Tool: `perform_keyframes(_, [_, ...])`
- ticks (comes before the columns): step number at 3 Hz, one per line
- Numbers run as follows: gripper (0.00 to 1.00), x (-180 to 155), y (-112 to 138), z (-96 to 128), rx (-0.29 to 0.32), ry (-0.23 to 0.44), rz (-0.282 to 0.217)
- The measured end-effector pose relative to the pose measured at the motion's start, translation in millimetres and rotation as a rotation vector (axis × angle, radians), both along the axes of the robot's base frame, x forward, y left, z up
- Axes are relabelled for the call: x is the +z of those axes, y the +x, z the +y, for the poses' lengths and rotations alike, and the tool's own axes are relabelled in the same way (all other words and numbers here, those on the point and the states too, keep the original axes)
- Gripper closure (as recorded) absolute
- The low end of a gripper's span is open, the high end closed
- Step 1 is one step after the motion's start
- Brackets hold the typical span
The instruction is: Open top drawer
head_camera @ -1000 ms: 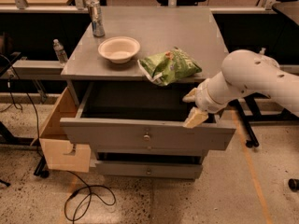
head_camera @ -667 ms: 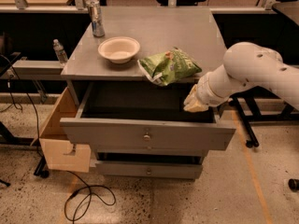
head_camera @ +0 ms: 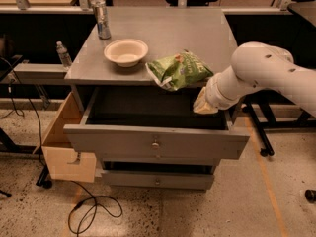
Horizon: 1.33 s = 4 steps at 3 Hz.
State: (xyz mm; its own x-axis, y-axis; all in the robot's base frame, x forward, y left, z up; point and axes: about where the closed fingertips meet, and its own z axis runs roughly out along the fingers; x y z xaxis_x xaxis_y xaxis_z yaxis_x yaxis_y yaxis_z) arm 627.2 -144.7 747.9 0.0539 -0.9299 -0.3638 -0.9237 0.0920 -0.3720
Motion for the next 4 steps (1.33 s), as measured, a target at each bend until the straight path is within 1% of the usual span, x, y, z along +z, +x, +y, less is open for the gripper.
perform_keyframes(2, [1.0,-33,7,5,0.01,-0.063,-0.006])
perform_keyframes(3, [1.0,-54,4,2,0.002,-0.076,0.023])
perform_keyframes(4, [1.0,-62,2,0,0.0,-0.079,0.04])
